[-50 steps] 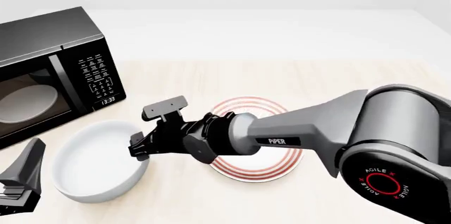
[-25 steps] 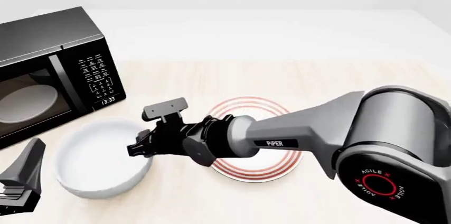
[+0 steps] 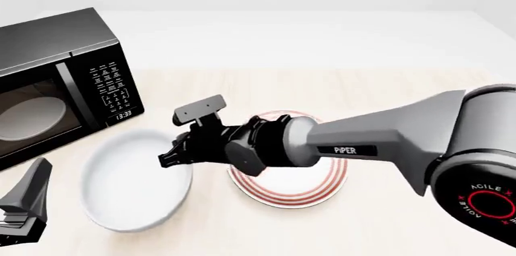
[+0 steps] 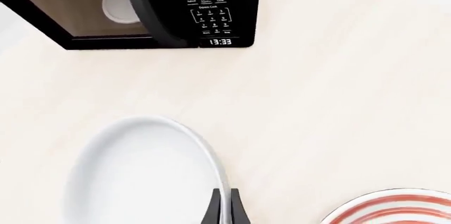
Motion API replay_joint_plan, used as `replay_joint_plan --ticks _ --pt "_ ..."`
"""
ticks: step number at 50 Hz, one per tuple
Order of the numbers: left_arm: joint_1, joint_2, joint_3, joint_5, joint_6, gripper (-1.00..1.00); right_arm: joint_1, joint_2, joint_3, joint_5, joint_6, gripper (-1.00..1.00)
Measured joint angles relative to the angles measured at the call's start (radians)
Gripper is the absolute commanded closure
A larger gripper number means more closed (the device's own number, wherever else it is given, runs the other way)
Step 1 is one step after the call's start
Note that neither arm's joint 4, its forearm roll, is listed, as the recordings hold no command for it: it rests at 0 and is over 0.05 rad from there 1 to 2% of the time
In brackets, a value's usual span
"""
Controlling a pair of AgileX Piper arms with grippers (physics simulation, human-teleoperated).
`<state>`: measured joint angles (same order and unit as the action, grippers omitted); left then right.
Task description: Put the white bowl to the right of the plate.
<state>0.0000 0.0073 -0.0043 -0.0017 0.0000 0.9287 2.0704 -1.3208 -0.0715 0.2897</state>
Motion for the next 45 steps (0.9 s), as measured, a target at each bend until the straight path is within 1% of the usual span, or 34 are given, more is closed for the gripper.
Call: replay_joint_plan --ticks 14,25,35,45 --pt "0.000 0.000 0.000 0.000 0.000 -1.00 -0.064 -0.183 0.066 0.056 -0.091 1.00" --pt "0.000 0.000 0.000 0.000 0.000 -1.00 -0.141 -0.303 0.133 0.075 -0.141 1.00" --pt "0.000 0.000 0.000 0.000 0.000 -1.00 -0.231 -0.414 0.207 0.083 -0.171 1.00" --pt "0.000 0.000 0.000 0.000 0.000 -1.00 -0.325 -0.519 0.296 0.077 -0.178 1.00"
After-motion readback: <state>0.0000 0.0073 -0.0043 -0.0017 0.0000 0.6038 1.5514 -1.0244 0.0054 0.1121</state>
